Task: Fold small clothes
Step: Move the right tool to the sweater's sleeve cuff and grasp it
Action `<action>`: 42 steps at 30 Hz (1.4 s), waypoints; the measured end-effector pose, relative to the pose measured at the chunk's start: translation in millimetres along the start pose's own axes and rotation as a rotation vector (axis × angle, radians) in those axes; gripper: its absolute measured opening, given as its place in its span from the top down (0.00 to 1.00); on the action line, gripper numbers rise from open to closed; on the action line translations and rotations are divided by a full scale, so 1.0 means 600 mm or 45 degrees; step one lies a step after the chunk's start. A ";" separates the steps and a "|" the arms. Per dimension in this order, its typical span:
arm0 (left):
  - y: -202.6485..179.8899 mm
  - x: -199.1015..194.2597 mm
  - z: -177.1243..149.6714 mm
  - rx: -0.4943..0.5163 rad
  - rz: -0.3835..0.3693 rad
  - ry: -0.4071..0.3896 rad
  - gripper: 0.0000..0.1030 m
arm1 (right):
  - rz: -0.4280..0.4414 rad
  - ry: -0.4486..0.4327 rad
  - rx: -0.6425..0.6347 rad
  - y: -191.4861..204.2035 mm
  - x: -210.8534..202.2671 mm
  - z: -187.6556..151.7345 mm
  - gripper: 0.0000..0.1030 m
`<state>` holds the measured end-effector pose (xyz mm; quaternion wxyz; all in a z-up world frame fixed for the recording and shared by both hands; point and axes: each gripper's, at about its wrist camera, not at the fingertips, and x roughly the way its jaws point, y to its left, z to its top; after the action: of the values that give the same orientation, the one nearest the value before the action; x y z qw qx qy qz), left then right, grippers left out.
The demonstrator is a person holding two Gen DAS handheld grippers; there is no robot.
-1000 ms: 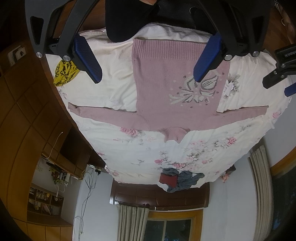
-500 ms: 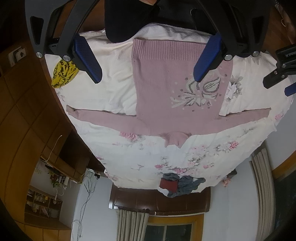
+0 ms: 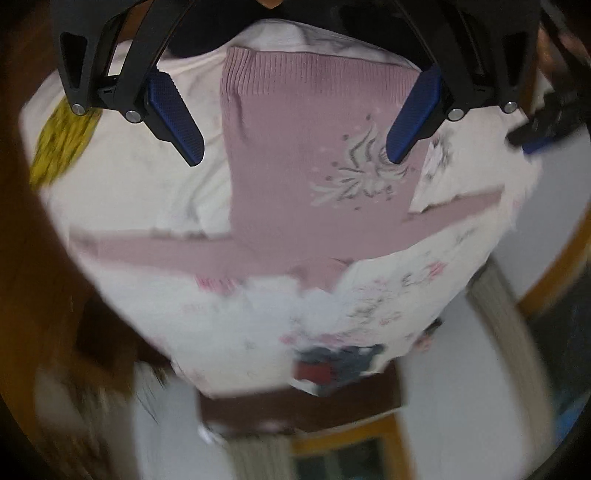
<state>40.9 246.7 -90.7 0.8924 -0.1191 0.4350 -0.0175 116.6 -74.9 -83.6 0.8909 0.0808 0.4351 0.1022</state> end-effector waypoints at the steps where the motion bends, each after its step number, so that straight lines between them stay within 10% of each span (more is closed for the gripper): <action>1: 0.007 0.018 0.001 -0.019 -0.009 0.025 0.03 | 0.017 0.040 0.092 -0.043 0.022 0.012 0.04; 7: 0.009 0.087 0.001 -0.005 0.011 0.030 0.03 | 0.111 0.133 0.746 -0.334 0.122 0.050 0.20; 17: -0.004 0.168 0.019 -0.116 -0.091 0.091 0.03 | 0.214 -0.137 1.507 -0.721 0.216 0.048 0.50; 38: -0.038 0.338 0.031 -0.253 -0.207 0.292 0.03 | 0.100 -0.196 1.601 -0.924 0.407 0.122 0.61; 42: -0.022 0.344 0.034 -0.305 -0.230 0.311 0.03 | 0.026 -0.200 1.505 -0.927 0.382 0.145 0.92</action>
<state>185.8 210.1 -235.3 0.8072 -0.2601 0.5265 -0.0599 385.1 -559.5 -334.3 0.7233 0.5745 0.3502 -0.1552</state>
